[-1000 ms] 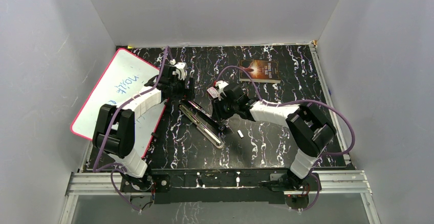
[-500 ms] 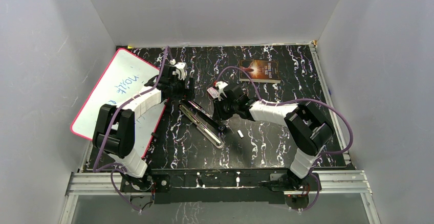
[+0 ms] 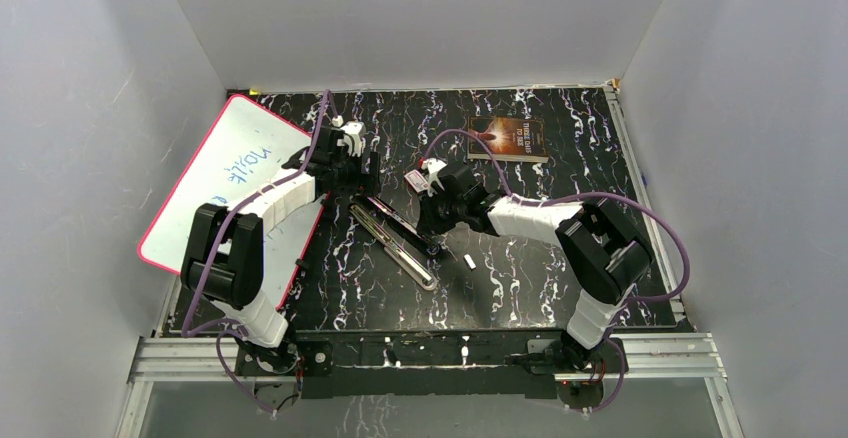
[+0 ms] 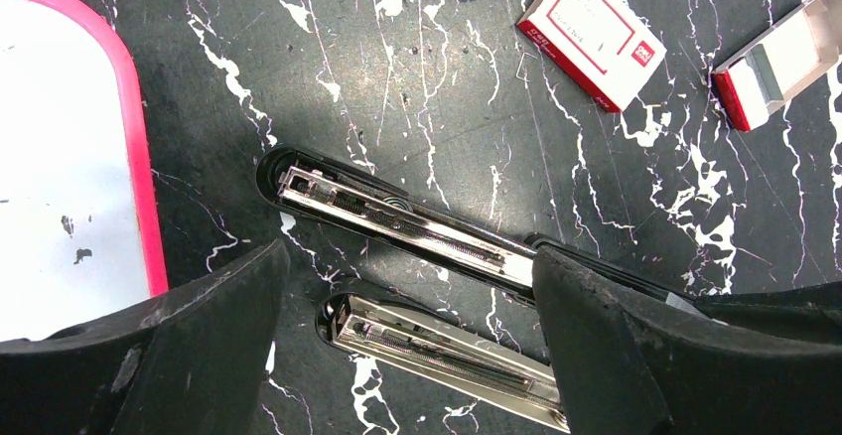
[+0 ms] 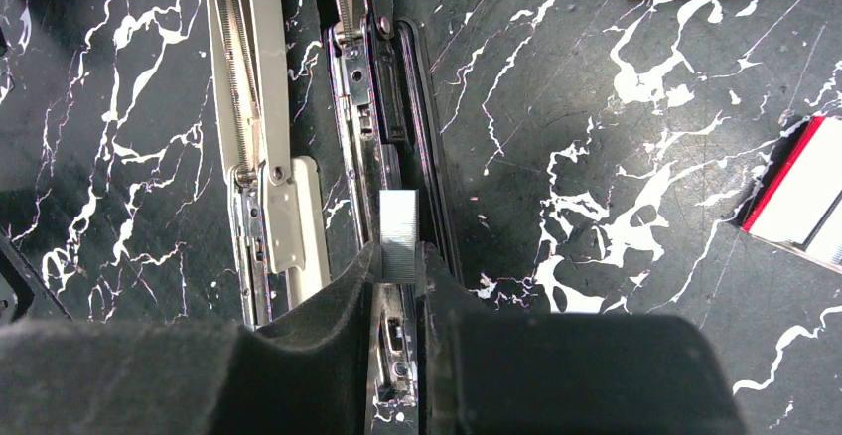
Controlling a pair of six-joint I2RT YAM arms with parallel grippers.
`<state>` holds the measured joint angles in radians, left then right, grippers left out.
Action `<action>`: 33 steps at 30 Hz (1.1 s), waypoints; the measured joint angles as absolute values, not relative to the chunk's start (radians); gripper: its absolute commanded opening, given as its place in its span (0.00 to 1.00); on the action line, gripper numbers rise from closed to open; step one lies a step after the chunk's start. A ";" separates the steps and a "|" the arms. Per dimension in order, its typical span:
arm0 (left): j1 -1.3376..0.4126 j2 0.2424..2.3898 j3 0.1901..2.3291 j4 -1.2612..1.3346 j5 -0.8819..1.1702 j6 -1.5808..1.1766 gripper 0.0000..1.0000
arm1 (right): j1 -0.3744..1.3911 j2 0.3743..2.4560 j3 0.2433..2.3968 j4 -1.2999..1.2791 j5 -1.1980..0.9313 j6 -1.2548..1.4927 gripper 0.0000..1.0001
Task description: Load the staples into the stapler
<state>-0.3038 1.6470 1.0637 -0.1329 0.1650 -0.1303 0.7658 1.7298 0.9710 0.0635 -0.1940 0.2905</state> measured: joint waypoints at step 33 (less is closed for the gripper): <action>-0.304 1.647 1.065 -0.136 0.165 -0.130 0.91 | 0.706 1.766 0.952 0.063 -0.089 0.165 0.18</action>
<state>-0.3038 1.6470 1.0653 -0.1356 0.1650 -0.1303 0.7055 1.7657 0.9516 0.0628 -0.0887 0.1646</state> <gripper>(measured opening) 0.915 0.220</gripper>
